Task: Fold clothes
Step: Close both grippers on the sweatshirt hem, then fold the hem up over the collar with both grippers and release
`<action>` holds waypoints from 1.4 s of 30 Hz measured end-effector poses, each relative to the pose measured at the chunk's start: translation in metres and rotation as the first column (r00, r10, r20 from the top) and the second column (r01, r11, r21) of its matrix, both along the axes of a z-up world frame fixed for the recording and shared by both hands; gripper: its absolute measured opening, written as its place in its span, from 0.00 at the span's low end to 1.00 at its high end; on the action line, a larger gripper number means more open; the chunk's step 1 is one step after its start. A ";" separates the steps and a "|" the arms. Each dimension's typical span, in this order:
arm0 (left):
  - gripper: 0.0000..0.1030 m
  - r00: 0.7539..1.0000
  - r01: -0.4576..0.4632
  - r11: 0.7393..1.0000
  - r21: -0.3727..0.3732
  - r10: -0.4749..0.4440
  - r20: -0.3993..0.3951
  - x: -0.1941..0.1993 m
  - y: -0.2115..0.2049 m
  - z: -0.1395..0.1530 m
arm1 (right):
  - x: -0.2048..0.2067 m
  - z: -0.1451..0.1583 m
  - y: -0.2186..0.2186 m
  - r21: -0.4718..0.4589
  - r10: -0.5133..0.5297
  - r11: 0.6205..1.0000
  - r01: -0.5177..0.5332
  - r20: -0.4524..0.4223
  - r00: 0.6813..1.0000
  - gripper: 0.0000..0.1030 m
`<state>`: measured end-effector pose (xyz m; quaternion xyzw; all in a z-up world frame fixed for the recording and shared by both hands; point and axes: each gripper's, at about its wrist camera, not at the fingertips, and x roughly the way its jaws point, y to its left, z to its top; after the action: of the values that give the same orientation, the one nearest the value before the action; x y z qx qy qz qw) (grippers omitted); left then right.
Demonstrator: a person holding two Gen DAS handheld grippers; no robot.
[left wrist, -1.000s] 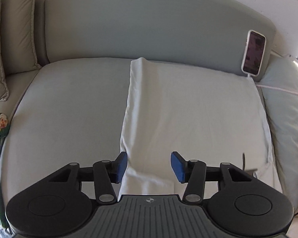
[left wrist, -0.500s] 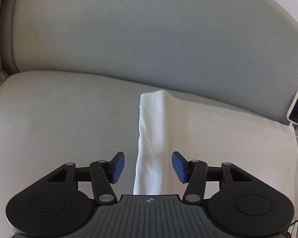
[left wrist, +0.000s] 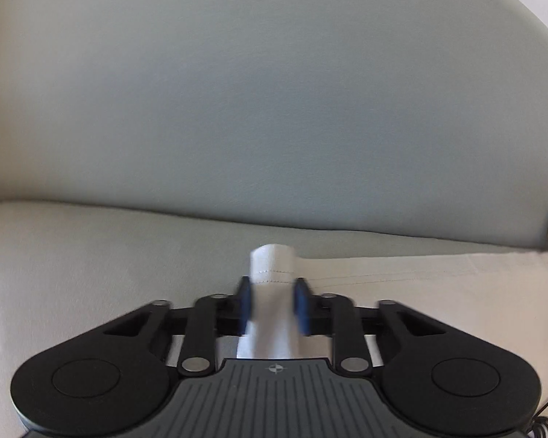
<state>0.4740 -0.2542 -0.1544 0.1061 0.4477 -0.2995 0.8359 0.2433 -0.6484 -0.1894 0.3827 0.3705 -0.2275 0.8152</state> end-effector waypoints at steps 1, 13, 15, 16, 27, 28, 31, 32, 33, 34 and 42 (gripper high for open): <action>0.09 1.000 0.006 1.000 0.010 -0.006 0.016 -0.004 -0.001 0.003 | 0.004 0.001 0.004 -0.028 0.015 0.999 -0.015 -0.021 1.000 0.08; 0.03 0.998 0.001 0.996 -0.085 0.005 0.066 -0.072 0.065 0.092 | -0.053 0.075 0.043 -0.118 -0.019 0.993 0.022 0.031 0.999 0.01; 0.03 0.998 0.019 0.998 -0.055 -0.015 0.069 -0.099 0.081 0.109 | -0.088 0.090 0.046 -0.065 -0.034 0.997 0.037 0.042 0.999 0.01; 0.03 0.997 0.029 0.999 -0.025 -0.027 0.074 -0.114 0.088 0.116 | -0.104 0.097 0.053 -0.043 -0.039 0.998 0.041 0.039 0.998 0.01; 0.03 0.990 0.040 0.966 0.255 -0.072 0.118 -0.267 0.155 0.116 | -0.254 0.130 0.163 -0.032 0.053 0.998 -0.055 -0.053 0.997 0.01; 0.03 0.992 0.028 0.969 0.247 -0.057 0.113 -0.274 0.161 0.113 | -0.265 0.130 0.171 -0.032 0.055 0.998 -0.057 -0.052 0.997 0.01; 0.03 0.996 -0.006 0.980 0.198 -0.011 0.085 -0.288 0.174 0.100 | -0.293 0.122 0.186 -0.023 0.046 0.999 -0.048 -0.062 0.997 0.01; 0.03 0.997 -0.016 0.984 0.179 0.002 0.077 -0.294 0.181 0.098 | -0.302 0.119 0.190 -0.010 0.035 0.999 -0.035 -0.061 0.998 0.01; 0.04 0.997 -0.026 0.987 0.161 0.015 0.072 -0.300 0.189 0.097 | -0.311 0.117 0.193 -0.002 0.027 1.000 -0.027 -0.058 0.998 0.01; 0.04 0.997 -0.034 0.988 0.148 0.023 0.070 -0.304 0.195 0.095 | -0.318 0.114 0.195 0.002 0.025 1.000 -0.025 -0.055 0.998 0.01; 0.40 0.993 -0.109 0.955 0.275 0.090 0.081 -0.339 0.225 0.081 | -0.339 0.095 0.217 0.021 0.121 0.993 -0.119 -0.121 0.985 0.08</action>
<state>0.1346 -0.0290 -0.0734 0.2101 0.4617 -0.1872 0.8412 -0.0962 -0.4311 -0.0946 0.3505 0.4434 -0.1986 0.8007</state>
